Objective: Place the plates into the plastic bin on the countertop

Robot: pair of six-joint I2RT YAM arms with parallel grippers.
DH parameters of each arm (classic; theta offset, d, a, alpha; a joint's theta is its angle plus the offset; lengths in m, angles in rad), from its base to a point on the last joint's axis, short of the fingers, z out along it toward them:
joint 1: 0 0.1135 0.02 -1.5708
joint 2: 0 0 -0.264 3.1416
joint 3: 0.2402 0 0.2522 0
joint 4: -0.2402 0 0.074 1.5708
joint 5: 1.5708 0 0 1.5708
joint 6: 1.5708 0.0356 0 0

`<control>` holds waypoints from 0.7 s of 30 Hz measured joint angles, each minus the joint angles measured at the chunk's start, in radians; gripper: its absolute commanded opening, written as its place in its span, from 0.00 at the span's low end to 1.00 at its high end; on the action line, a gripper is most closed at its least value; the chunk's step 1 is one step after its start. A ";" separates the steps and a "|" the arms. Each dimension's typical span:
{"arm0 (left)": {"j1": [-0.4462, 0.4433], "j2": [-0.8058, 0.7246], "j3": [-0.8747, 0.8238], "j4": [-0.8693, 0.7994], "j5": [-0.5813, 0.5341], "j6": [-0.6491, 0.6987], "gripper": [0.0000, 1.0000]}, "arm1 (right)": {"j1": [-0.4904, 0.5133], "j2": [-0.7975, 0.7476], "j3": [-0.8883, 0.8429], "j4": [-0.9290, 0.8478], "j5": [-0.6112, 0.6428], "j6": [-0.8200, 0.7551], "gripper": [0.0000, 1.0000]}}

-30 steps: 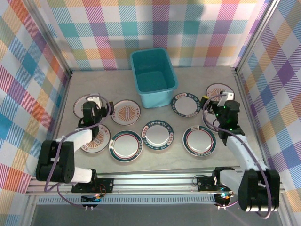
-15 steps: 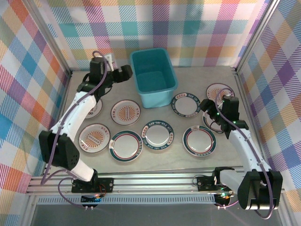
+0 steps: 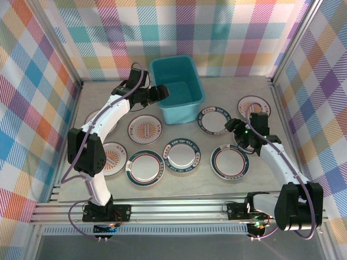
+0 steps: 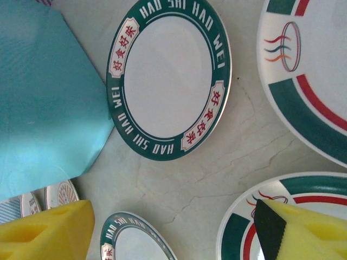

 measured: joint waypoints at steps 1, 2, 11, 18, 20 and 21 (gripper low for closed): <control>-0.004 0.000 0.002 -0.006 0.000 -0.001 0.69 | 0.002 0.000 0.000 0.001 0.000 0.003 0.77; -0.008 0.000 0.003 -0.013 -0.001 -0.003 0.67 | 0.003 0.000 0.000 0.001 0.000 0.003 0.77; -0.015 0.021 0.034 -0.083 -0.020 0.024 0.47 | 0.005 0.035 0.000 0.005 -0.003 0.027 0.74; -0.020 0.024 0.035 -0.134 -0.031 0.051 0.47 | 0.040 0.111 0.000 0.027 0.003 0.071 0.65; -0.021 0.032 0.042 -0.145 -0.034 0.054 0.47 | 0.051 0.133 0.000 0.033 0.017 0.085 0.63; -0.020 0.037 0.045 -0.149 -0.034 0.055 0.47 | 0.056 0.144 0.000 0.037 0.026 0.093 0.63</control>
